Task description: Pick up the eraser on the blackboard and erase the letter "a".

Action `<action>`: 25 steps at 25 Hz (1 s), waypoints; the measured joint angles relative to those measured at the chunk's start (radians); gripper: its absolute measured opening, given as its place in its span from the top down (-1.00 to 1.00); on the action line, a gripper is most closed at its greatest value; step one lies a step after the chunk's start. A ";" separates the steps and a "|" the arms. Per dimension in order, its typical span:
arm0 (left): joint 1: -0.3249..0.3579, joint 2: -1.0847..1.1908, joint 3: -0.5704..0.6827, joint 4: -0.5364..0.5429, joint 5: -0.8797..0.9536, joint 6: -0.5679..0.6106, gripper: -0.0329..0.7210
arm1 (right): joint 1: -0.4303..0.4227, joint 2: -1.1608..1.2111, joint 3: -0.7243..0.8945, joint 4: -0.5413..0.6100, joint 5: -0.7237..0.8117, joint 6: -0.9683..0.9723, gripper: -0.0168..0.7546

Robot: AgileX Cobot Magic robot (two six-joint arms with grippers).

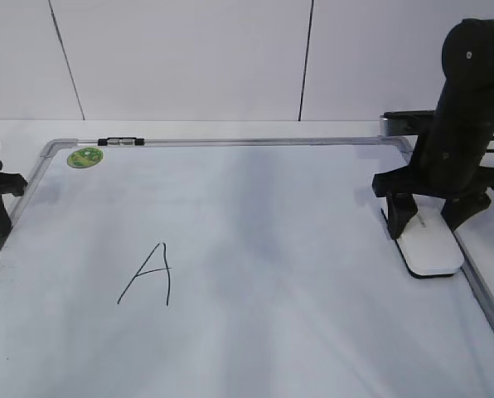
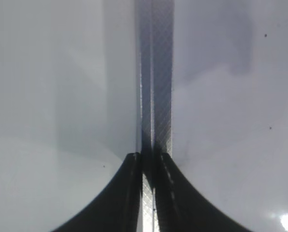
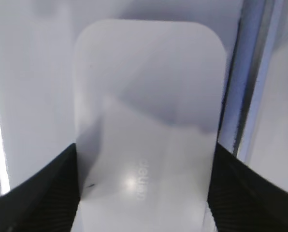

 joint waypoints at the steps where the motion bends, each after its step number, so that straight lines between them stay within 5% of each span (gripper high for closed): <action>1: 0.000 0.000 0.000 0.000 0.000 0.000 0.71 | -0.001 0.000 0.010 0.002 -0.011 0.008 -0.57; 25: 0.000 0.000 0.000 0.000 0.000 0.000 0.71 | -0.027 -0.002 0.025 0.008 -0.051 0.035 -0.57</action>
